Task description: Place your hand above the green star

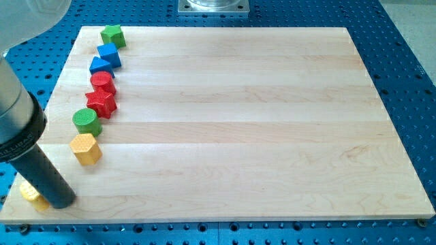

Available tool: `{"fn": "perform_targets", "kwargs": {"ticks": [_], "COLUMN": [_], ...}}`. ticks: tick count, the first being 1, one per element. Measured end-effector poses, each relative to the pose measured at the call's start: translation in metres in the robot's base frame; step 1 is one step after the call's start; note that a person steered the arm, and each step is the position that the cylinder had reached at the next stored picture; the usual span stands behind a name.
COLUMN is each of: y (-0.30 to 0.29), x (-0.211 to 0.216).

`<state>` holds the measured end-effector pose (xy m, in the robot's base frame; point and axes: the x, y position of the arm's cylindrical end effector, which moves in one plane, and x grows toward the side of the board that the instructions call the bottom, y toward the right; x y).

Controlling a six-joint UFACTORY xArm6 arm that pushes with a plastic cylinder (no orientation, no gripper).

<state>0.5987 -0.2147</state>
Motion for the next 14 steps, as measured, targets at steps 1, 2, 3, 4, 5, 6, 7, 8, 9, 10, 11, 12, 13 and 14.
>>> {"fn": "perform_targets", "kwargs": {"ticks": [1,2,3,4,5,6,7,8,9,10,11,12,13,14], "y": [0.067,0.071,0.057,0.055,0.059,0.062,0.062,0.060,0.079,0.164,0.245,0.283,0.272,0.257], "x": [0.018,0.020,0.020,0.020,0.020,0.019,0.019,0.018,0.020,0.008,-0.034,-0.125,-0.223,-0.328]}}
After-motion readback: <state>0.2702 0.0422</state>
